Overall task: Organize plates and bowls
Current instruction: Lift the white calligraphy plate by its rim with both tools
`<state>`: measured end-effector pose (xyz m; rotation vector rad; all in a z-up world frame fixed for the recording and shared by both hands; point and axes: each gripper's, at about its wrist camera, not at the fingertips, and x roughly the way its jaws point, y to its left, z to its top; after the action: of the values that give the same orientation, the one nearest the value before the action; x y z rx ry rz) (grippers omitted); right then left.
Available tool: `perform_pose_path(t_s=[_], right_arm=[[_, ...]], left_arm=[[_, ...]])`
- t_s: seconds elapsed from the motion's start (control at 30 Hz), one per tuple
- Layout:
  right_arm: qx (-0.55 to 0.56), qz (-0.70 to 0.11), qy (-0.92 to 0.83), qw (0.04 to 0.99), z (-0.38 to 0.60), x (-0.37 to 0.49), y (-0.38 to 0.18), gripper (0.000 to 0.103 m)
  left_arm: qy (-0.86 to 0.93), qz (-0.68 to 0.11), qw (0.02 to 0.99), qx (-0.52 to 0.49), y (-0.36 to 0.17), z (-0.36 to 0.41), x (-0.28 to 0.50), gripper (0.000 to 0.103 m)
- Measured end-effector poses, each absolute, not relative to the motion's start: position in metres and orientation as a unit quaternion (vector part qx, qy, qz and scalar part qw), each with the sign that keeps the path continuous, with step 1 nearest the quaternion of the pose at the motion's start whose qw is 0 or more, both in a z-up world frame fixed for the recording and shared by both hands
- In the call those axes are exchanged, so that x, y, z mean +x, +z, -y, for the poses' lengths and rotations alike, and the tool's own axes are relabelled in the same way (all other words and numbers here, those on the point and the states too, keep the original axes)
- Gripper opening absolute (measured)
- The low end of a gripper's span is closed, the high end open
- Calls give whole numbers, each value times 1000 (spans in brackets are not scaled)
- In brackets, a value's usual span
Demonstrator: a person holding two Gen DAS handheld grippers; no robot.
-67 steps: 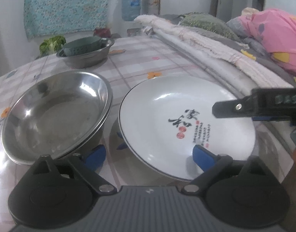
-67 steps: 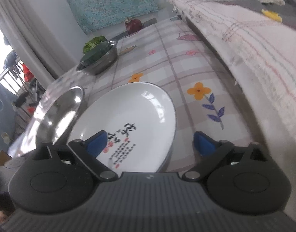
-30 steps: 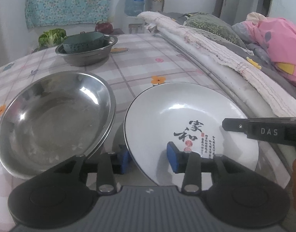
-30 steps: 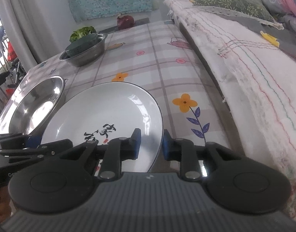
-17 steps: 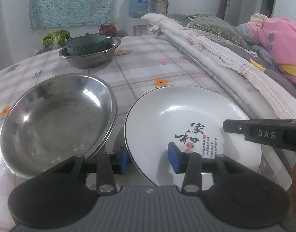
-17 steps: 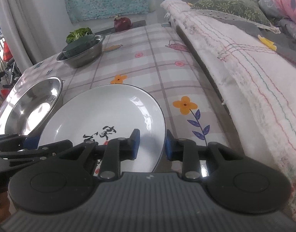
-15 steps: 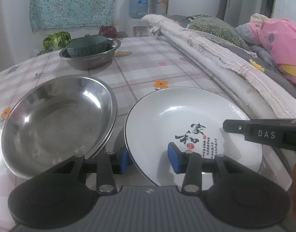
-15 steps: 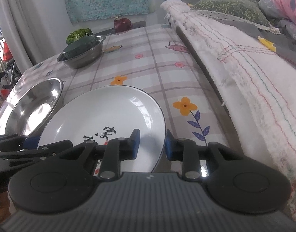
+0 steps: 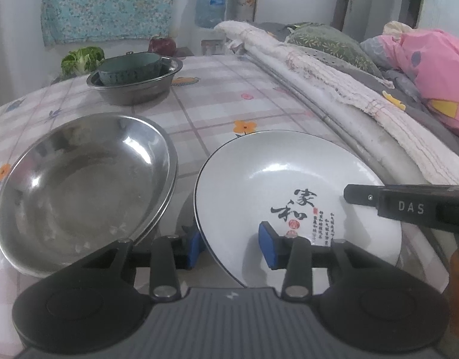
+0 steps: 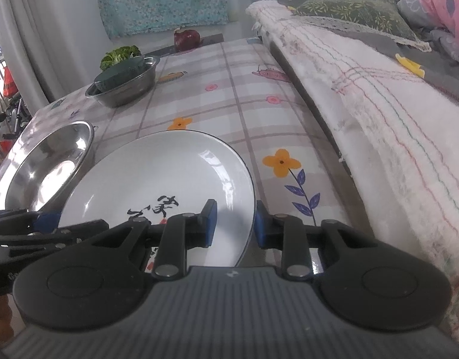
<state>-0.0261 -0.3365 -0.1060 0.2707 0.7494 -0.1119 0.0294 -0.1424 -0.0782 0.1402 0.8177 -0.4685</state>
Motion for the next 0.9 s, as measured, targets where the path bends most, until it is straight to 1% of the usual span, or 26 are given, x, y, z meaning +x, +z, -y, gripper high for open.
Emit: perform_pose_path(t_s=[0.23,0.4,0.57,0.73,0.9], right_arm=[[140,-361,-53,921,338,-24,-108,26],[138,-357,-52,922,337,-20,-110,28],[141,-357,-42,923,339,-16,-109,28],[142,-356,-39,923,342,-14,-110,28],[144,-360,-34,921,341,-22,-110,27]], left_arm=[[-229,-398,886,61,-80,144,39,48],[-225,-398,887,64,-80,149,42,49],[-217,-407,886,55,-77,145,34,49],[-217,-406,885,68,-78,149,31,53],[-216,-408,884,64,-78,149,34,53]])
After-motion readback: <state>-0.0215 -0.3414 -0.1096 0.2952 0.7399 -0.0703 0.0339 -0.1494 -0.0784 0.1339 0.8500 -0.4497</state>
